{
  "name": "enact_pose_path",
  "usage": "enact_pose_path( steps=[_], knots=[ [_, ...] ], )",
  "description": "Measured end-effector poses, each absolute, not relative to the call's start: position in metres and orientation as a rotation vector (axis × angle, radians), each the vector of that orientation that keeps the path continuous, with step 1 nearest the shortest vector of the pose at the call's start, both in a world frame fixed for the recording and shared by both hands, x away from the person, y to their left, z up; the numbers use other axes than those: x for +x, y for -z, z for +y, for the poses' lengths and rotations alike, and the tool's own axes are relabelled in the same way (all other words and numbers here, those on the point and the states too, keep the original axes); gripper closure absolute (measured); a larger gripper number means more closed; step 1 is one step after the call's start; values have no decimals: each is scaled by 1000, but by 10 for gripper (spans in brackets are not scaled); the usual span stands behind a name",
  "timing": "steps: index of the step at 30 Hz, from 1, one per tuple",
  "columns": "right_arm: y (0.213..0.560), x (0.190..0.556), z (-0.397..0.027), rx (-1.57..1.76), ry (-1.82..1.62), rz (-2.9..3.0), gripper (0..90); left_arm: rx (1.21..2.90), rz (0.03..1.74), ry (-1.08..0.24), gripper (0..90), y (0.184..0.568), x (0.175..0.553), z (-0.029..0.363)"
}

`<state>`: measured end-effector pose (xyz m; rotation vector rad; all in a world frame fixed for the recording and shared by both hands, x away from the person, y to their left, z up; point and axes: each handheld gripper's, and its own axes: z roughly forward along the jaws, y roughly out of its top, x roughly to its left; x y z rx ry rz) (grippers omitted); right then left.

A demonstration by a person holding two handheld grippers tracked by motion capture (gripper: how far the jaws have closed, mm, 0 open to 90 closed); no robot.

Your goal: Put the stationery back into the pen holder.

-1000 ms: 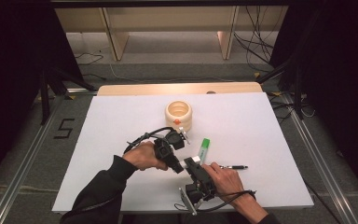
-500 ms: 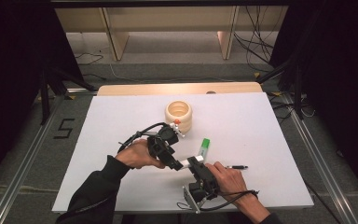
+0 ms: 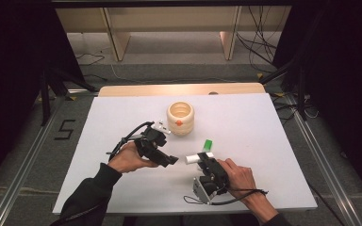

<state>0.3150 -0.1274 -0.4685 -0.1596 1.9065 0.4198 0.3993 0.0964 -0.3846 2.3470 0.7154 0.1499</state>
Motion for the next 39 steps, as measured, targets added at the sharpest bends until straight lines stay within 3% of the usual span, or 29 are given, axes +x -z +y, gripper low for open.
enact_pose_path(
  steps=[39],
  knots=[
    [446,337,-144,175,-713,2021,697,1944,731,-405,181,415,359,148]
  ],
)
